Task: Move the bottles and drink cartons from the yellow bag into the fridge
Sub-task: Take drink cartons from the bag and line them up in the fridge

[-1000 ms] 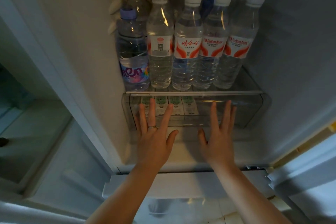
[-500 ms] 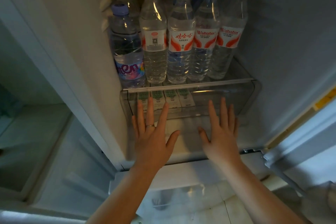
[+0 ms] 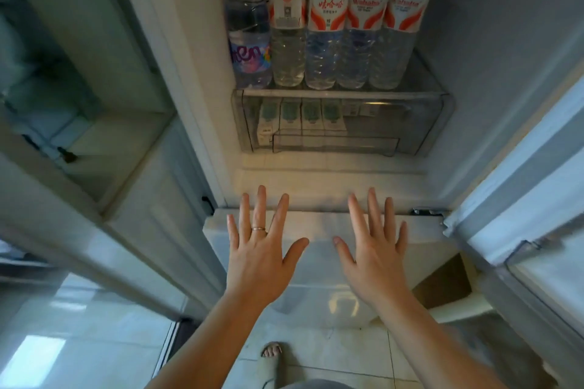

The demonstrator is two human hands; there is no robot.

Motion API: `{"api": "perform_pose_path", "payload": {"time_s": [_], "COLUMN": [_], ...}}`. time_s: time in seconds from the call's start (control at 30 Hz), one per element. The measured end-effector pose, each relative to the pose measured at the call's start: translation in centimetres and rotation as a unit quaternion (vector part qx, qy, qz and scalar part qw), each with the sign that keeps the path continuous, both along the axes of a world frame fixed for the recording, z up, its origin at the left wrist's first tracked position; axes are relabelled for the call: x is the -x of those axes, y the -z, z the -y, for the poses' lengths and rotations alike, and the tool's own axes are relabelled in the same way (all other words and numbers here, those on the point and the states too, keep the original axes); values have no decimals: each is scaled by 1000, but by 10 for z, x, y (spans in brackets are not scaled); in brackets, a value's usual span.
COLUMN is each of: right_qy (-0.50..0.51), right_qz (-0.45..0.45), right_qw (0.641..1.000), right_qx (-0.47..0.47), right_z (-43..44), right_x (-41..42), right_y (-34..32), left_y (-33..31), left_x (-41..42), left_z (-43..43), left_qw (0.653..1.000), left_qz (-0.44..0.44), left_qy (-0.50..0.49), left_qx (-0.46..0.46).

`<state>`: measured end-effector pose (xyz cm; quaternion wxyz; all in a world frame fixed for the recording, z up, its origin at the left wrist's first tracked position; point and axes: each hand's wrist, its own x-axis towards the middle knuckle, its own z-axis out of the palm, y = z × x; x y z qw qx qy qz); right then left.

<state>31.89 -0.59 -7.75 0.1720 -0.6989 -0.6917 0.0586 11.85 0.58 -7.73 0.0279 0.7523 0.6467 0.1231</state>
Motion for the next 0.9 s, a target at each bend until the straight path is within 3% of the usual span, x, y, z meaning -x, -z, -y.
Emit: {"api": "perform_pose_path", "payload": {"time_s": [0.5, 0.9], "right_qy": [-166, -207], "right_qz": [-6, -24], "right_qw": [982, 974], "right_qx": [91, 86], "right_z": [154, 288], "right_x": [-18, -56], "right_y": [10, 8], "left_y": [24, 24], "left_x": [-33, -75], "left_z": [230, 376], "left_qw": [978, 969], "left_qz": [24, 20], "left_qy": [-189, -227], "left_qx": [83, 95]}}
